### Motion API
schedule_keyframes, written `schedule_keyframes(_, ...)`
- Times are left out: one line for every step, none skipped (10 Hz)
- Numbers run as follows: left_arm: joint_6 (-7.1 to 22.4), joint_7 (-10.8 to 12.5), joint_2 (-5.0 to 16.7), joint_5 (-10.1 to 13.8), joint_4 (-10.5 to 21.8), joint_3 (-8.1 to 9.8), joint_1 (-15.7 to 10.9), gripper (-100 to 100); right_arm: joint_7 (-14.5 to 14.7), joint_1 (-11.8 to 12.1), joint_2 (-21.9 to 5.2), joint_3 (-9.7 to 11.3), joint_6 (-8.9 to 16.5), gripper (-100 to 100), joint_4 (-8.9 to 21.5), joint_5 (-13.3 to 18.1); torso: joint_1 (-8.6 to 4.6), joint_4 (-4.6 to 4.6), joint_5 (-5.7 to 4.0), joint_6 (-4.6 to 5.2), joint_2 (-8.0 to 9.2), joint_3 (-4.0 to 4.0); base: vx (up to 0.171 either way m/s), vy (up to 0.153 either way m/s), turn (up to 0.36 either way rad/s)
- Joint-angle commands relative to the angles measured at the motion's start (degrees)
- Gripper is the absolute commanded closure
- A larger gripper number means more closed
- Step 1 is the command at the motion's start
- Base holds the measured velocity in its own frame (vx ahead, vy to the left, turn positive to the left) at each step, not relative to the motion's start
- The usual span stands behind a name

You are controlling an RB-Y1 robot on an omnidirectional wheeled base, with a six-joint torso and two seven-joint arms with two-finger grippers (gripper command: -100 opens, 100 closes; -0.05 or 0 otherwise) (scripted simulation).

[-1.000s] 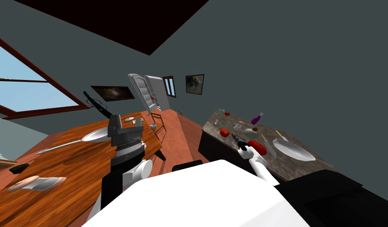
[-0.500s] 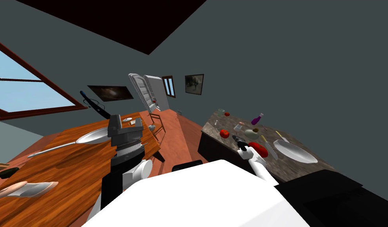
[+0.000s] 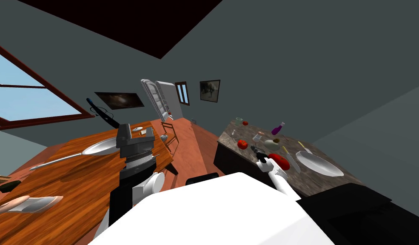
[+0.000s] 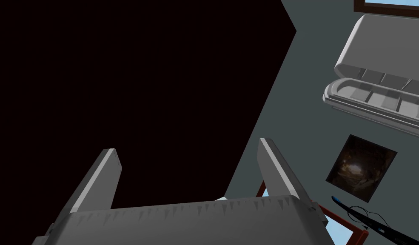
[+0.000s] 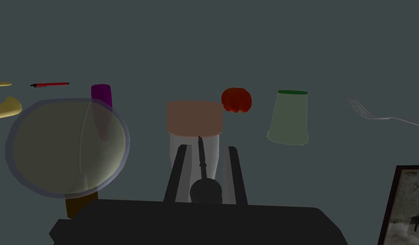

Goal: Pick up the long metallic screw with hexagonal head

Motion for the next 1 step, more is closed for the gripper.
schedule_keyframes(0.00,0.00,0.00,0.00,0.00,0.00,0.00,0,0.00,0.00,0.00,0.00,0.00,0,0.00,0.00,0.00,0.00,0.00,0.00,0.00,0.00,0.000,0.000,0.000)
